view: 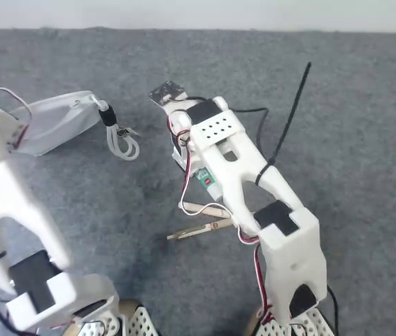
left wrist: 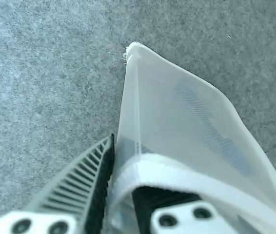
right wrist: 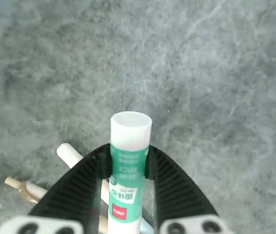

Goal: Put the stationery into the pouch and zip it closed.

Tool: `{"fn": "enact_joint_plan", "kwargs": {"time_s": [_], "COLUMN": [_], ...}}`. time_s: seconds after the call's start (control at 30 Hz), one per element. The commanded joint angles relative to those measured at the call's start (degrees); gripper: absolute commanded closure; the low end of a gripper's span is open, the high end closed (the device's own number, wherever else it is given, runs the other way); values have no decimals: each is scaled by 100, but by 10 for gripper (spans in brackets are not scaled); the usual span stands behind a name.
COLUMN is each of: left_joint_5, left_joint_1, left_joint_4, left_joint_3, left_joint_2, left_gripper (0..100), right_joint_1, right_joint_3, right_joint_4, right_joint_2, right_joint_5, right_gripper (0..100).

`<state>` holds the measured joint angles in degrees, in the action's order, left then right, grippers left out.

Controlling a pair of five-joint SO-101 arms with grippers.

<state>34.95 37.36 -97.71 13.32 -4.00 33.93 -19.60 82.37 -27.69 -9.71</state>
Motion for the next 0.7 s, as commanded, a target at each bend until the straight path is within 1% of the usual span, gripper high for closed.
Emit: {"fn": "enact_joint_plan", "kwargs": {"time_s": [0.0,0.17,0.4,0.67], "left_joint_5": [62,53,53,44], "left_joint_1": [-79,-325,-519,-967], "left_joint_4": [-158,-273,-290,-220], "left_joint_3": [435,470,453,-215], "left_joint_2": [-114,-114,-185,-1521], "left_gripper": [991,991,991,991], "right_joint_1": [57,40,-127,-145], "right_joint_3": [-334,-325,-308,-325], "right_joint_4": [189,435,382,374], "right_joint_2": [734,1253,1429,1455], "right_joint_5": [53,35,62,70], "right_gripper": [993,993,993,993]}}
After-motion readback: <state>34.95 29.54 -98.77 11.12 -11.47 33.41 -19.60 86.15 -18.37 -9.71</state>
